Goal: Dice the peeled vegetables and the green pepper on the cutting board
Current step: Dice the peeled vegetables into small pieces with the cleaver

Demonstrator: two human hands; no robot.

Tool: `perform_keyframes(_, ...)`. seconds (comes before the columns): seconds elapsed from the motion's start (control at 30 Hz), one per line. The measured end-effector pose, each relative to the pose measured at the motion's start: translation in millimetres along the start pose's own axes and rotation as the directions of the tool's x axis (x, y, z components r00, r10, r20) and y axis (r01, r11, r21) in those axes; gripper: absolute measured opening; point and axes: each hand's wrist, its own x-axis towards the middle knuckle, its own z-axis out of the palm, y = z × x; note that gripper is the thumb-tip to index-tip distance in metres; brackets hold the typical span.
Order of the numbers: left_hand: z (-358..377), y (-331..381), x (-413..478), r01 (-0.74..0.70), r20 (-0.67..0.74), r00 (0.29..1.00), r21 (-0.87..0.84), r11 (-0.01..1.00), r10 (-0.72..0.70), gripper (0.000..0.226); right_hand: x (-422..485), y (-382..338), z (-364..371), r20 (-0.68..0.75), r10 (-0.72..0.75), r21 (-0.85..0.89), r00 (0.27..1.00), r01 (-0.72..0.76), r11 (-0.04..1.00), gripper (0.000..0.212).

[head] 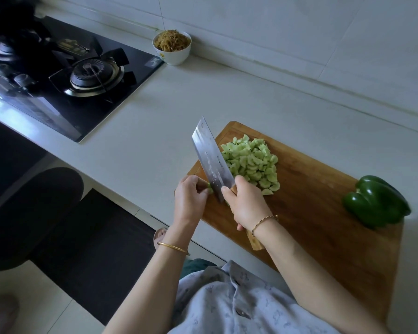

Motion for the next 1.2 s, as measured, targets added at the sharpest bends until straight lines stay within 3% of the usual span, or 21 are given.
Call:
perform_keyframes(0.13,0,0,-1,-0.010,0.011,1.000,0.007,1.000,0.010,0.014,2,-5,5,-0.002,-0.009,-0.102,1.000,0.009,0.995,0.019)
perform_keyframes(0.47,0,-1,0,0.000,0.004,1.000,-0.021,1.000,0.000,0.014,0,-2,0,-0.040,-0.004,0.079,0.999,0.007,0.997,0.023)
perform_keyframes(1.0,1,-2,2,0.002,0.004,1.000,0.024,1.000,-0.002,0.009,4,-2,7,0.017,0.016,-0.019,1.000,-0.016,1.000,0.021)
perform_keyframes(1.2,1,-1,3,0.011,0.011,1.000,0.039,0.999,-0.012,0.007,10,8,4,-0.004,0.055,0.150,0.998,-0.054,0.987,0.022)
